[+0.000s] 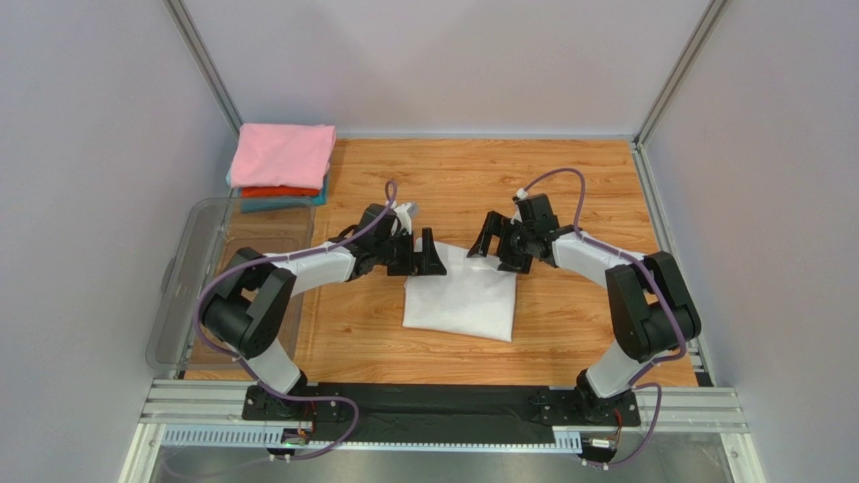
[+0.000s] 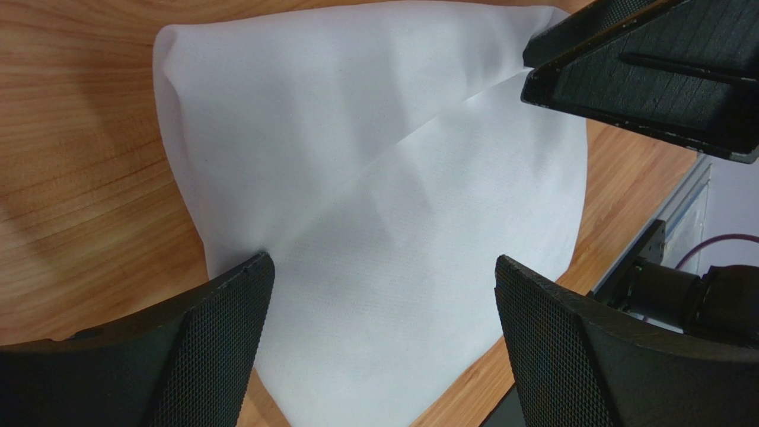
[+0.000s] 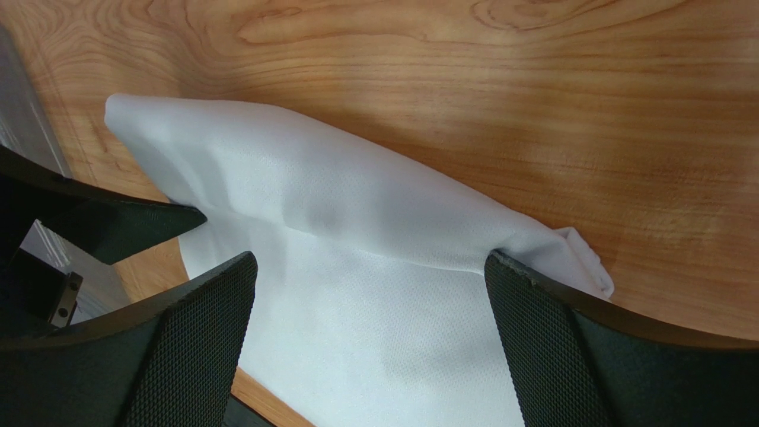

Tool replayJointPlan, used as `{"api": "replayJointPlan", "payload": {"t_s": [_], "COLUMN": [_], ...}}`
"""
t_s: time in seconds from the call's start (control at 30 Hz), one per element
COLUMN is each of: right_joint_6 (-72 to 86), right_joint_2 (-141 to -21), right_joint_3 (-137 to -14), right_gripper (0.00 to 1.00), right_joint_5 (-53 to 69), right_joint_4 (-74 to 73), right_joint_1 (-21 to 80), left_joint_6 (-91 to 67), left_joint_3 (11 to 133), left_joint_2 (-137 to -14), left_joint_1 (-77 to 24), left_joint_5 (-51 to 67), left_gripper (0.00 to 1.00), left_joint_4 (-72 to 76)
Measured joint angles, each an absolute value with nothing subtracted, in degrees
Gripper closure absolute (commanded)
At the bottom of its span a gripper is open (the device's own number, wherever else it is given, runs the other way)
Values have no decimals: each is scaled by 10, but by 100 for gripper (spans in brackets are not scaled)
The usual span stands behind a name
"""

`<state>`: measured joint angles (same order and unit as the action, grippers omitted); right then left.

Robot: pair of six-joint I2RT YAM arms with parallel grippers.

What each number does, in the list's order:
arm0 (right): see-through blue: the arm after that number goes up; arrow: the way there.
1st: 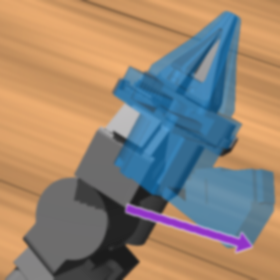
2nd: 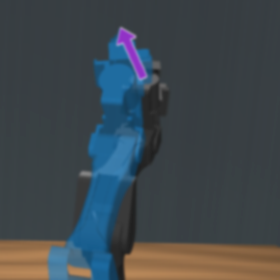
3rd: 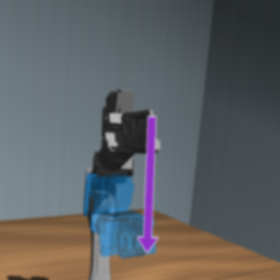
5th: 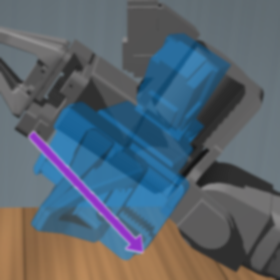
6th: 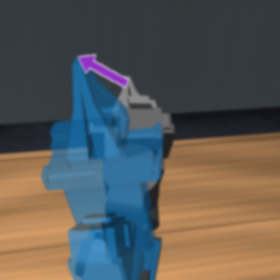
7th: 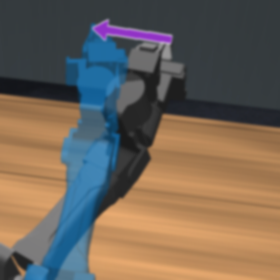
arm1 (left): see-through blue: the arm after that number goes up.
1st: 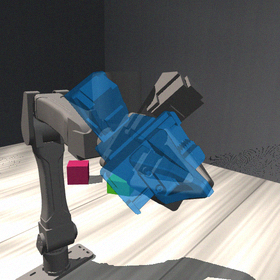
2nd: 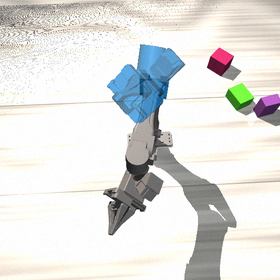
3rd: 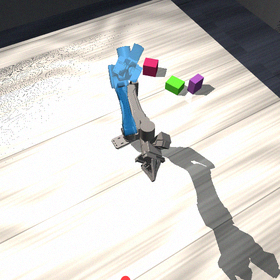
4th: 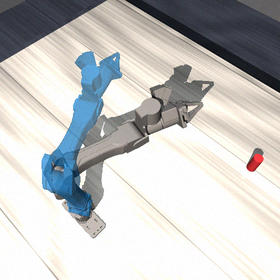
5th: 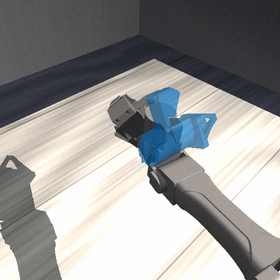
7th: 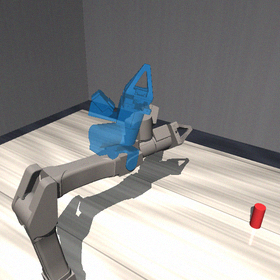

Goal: Fold and stack the t-shirts
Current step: Fold the tshirt

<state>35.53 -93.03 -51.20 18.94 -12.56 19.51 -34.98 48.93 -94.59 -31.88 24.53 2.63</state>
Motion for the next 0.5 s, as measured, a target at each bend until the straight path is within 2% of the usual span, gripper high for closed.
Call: {"api": "replayJointPlan", "payload": {"t_s": [0.27,0.5], "right_joint_6": [341,328], "right_joint_2": [-989,-963], "right_joint_3": [-559,-562], "right_gripper": [0,0], "right_joint_5": [185,179], "right_joint_4": [-124,-142], "right_joint_1": [189,189], "left_joint_6": [-342,-339], "left_joint_3": [489,489], "left_joint_2": [-964,-917], "left_joint_1": [-313,-313], "left_joint_5": [248,217], "left_gripper": [0,0], "left_joint_4": [28,-11]}}
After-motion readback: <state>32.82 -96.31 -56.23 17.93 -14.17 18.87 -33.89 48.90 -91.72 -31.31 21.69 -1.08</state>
